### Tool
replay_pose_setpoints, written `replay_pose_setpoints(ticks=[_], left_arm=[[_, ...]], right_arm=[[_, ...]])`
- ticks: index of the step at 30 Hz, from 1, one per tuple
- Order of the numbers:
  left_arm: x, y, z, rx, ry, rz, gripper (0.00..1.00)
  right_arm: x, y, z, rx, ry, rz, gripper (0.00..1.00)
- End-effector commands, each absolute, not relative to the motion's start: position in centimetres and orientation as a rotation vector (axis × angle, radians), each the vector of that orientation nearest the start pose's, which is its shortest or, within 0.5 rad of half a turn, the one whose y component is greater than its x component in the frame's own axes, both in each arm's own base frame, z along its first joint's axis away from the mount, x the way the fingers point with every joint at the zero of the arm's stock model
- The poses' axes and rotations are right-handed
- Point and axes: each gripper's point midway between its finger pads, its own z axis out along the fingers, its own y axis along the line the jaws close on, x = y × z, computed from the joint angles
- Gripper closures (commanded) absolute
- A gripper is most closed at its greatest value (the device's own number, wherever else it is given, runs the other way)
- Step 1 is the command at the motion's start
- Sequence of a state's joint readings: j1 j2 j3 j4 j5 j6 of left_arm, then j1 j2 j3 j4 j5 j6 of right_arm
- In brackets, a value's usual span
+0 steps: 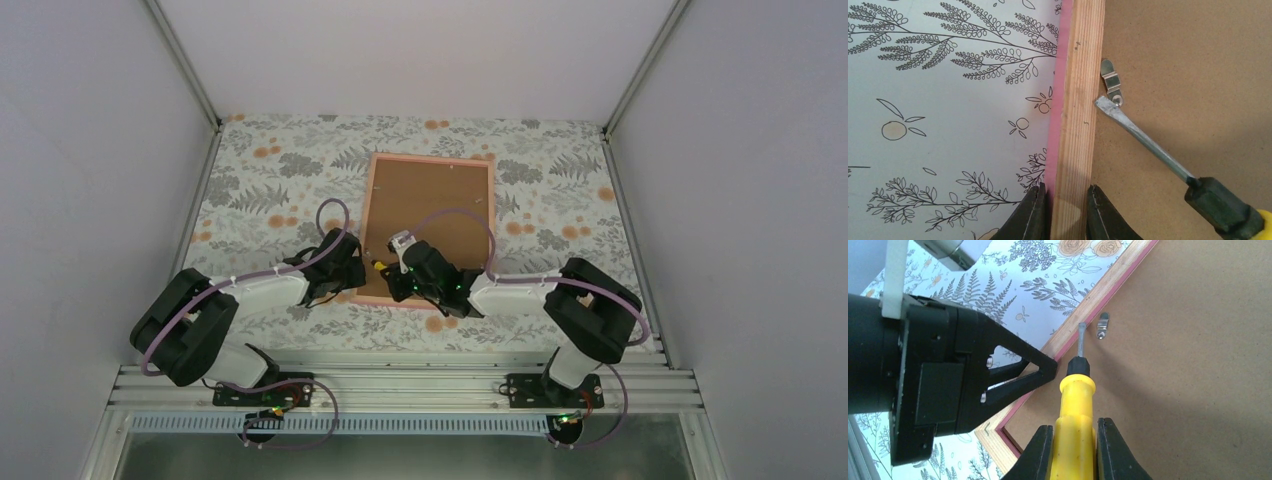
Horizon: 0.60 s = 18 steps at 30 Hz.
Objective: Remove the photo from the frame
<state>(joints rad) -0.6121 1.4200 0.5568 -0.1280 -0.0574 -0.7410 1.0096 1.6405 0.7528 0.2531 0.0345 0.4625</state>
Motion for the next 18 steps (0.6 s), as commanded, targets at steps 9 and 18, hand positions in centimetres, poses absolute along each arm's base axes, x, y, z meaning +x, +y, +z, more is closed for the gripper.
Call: replay_pose_setpoints(ticks=[9, 18], left_arm=[[24.1, -17.0, -0.3, -0.268, 2.729, -0.428, 0.92], [24.2, -17.0, -0.4, -0.265, 2.730, -0.423, 0.92]], right_arm=[[24.4, 36.4, 6.7, -0.516, 2.284, 0.699, 0.96], [23.4, 36.2, 9.4, -0.546, 2.216, 0.779, 0.96]])
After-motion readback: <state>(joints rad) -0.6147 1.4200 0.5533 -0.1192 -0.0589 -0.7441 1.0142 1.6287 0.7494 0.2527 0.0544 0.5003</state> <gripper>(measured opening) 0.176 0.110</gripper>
